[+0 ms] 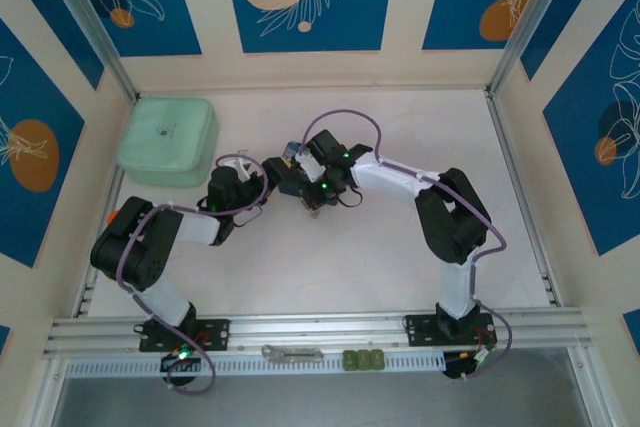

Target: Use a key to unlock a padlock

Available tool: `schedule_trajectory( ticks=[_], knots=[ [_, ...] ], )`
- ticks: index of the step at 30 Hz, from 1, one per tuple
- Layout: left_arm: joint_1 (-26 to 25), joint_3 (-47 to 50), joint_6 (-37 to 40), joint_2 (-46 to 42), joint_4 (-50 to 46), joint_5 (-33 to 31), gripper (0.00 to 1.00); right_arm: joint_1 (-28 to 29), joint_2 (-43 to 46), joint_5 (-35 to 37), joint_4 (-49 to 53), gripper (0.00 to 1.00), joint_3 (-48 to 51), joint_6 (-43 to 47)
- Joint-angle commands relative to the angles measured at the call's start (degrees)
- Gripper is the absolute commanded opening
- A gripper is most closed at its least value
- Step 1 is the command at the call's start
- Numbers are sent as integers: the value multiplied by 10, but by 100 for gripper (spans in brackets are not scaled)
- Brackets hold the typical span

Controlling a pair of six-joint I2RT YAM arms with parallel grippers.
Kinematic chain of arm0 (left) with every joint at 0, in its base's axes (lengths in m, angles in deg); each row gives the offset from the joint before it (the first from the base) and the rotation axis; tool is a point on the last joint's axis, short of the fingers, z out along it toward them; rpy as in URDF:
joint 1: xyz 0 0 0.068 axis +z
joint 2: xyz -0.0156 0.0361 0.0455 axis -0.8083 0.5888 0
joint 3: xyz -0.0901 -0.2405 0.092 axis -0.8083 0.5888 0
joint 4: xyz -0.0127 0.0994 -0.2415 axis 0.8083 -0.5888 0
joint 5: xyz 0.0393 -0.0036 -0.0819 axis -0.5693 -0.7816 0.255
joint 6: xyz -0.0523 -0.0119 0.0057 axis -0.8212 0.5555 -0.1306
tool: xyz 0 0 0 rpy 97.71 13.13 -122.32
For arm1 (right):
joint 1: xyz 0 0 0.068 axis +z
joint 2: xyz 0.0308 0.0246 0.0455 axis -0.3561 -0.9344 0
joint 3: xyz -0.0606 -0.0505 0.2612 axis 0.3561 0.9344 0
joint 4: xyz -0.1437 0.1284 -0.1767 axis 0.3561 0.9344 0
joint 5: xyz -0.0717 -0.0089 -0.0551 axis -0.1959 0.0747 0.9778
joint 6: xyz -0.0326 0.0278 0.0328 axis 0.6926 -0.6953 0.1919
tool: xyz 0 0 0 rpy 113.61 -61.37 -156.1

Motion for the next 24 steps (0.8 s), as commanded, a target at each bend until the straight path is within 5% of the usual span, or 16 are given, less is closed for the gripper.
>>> schedule_trajectory(
  ticks=[1,13,24],
  knots=[
    [0,-10,9,10,13,3,100,2,-21,39,32,0,-43,36],
    [1,8,2,10,31,0,100,13,-63,-8,28,0,-98,49],
    [12,13,-3,7,21,-11,100,43,-91,70,58,0,-126,82]
  ],
)
